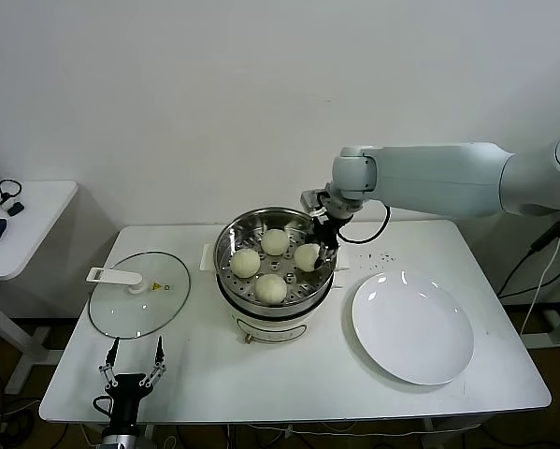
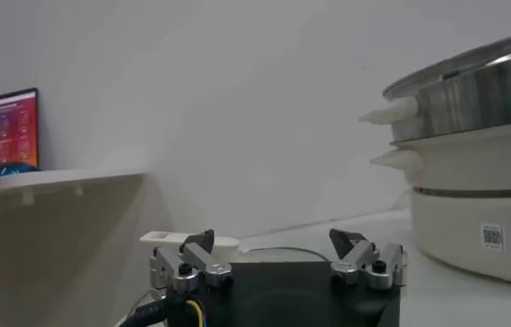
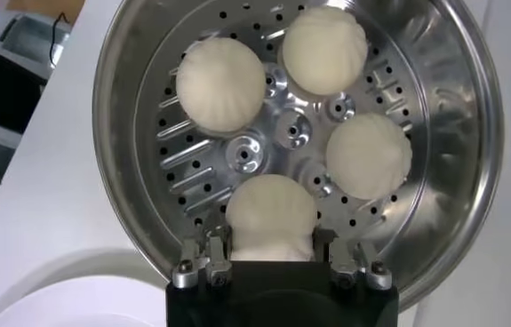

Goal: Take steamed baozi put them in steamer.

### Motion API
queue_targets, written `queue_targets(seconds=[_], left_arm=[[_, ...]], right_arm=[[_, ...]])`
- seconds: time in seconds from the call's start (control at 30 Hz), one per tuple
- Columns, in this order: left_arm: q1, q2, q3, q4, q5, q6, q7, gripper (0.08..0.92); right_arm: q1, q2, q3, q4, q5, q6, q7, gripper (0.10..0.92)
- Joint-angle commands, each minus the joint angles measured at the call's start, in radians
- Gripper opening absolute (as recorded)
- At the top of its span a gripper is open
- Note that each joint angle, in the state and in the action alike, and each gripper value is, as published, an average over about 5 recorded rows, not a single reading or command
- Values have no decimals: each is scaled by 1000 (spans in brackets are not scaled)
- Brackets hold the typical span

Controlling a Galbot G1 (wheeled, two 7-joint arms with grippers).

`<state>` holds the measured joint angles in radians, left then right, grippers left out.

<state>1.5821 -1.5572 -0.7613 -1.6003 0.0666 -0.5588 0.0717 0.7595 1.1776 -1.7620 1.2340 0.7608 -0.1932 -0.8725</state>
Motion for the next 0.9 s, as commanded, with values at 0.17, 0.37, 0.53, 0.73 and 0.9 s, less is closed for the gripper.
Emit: queue_targets(seconds=[0.17, 0.37, 0.53, 0.73, 0.9], left_arm=[[-2, 0, -4, 4, -3, -2, -2, 823], [-3, -1, -4, 5, -3, -2, -1, 823], [-2, -1, -5, 2, -3, -1, -1, 823], [1, 0, -6, -4, -3, 0, -1, 823], [4, 0, -5, -11, -2, 2, 0, 823]], right_arm=[[-46, -6, 26, -8, -21, -6, 34, 602], [-42, 2, 36, -18, 5, -6, 36, 744], [-3, 3, 26, -18, 58, -5, 30, 818], [99, -37, -24, 45, 162, -15, 7, 823], [190, -113, -59, 127, 199, -18, -7, 823]])
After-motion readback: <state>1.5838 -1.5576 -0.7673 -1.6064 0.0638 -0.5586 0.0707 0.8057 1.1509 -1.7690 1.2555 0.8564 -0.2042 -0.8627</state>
